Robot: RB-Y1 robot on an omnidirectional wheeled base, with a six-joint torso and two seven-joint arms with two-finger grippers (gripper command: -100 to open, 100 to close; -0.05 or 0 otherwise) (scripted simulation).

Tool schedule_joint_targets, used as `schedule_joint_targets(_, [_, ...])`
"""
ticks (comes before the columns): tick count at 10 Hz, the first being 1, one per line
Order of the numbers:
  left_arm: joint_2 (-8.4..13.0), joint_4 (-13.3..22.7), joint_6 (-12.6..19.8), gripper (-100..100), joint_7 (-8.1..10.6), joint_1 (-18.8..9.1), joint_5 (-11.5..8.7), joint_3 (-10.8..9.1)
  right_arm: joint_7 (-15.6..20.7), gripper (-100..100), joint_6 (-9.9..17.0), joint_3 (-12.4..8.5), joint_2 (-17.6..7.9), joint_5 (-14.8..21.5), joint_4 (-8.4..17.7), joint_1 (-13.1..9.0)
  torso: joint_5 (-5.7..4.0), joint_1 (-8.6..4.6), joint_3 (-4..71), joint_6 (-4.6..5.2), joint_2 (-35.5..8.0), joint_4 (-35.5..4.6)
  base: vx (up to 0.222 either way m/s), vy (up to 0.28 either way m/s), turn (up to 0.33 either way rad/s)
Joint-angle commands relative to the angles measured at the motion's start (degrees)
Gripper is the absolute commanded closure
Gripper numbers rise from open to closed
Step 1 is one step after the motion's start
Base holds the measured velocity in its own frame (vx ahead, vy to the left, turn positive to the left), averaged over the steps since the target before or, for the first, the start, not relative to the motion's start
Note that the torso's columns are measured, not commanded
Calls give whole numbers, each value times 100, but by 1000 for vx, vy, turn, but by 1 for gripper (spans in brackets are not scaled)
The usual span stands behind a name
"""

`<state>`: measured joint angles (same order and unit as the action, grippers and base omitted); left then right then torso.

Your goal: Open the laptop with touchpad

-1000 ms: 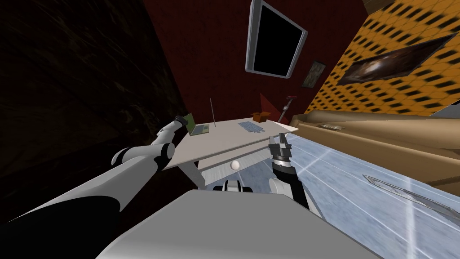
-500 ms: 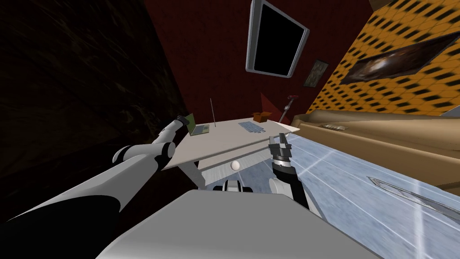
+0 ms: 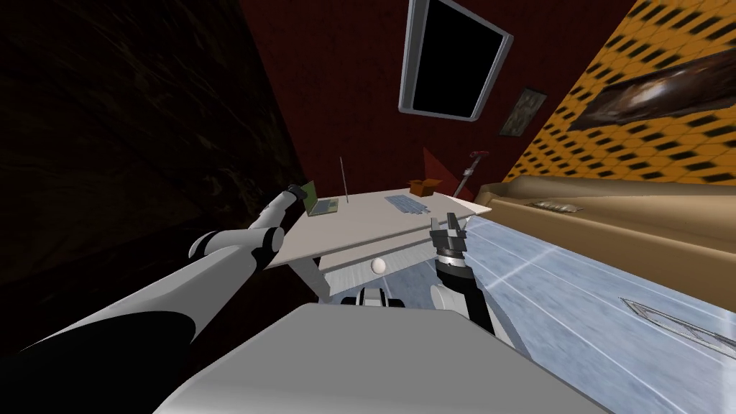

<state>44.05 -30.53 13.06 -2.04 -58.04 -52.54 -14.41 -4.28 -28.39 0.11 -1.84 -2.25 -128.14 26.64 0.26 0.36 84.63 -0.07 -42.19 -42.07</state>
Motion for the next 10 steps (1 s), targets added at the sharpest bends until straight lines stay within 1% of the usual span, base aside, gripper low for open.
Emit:
schedule_joint_targets(1, [-353, -240, 153, 100, 31, -36, 56, 152, 0, 0, 0, -1, 0, 0, 0, 2, 3, 0, -4, -37, -3, -1, 69, -20, 364])
schedule_joint_targets(2, [-353, -240, 153, 100, 31, -36, 56, 152, 0, 0, 0, -1, 0, 0, 0, 2, -3, -4, -1, -25, -1, -4, 69, -27, 196])
schedule_joint_targets(3, [-353, -240, 153, 100, 31, -36, 56, 152, 0, 0, 0, 0, 0, 0, 0, 1, 0, -3, -2, -22, -2, 2, 36, -23, 47])
schedule_joint_targets(4, [-529, -374, 223, 100, 53, -66, 73, 222, 0, 0, 0, 0, 0, 0, 0, 0, 1, 0, -2, -11, -4, 5, 45, -29, 289])
schedule_joint_targets(5, [-529, -374, 223, 100, 53, -66, 73, 222, 0, 0, 0, 0, 0, 0, 0, 2, 0, -3, -5, -30, -6, 0, 46, -26, 160])
schedule_joint_targets(6, [-705, -508, 292, 100, 75, -97, 90, 293, 0, 0, 0, 0, 0, 0, 0, 0, 3, 0, -3, -12, -6, 6, 45, -19, 224])
schedule_joint_targets(7, [-882, -642, 361, 100, 97, -127, 108, 363, 0, 0, 0, 0, 0, 0, 0, 1, 1, -5, -2, -16, -2, 6, 73, -30, 375])
schedule_joint_targets(8, [-882, -642, 361, 100, 97, -127, 108, 363, 0, 0, 0, -1, 0, 0, 0, 2, -5, -10, -2, -23, -2, 1, 64, -33, 232])
schedule_joint_targets(9, [-882, -683, 361, 100, 180, -127, 287, 363, 0, 0, 0, 0, 0, 0, 0, 1, -1, -7, -3, -15, -6, 6, 20, -22, 41])
schedule_joint_targets(10, [-882, -642, 361, 100, 97, -127, 159, 363, 0, 0, 0, 0, 0, 0, 0, -1, -3, -4, 3, 1, -1, 6, -6, -2, -24])
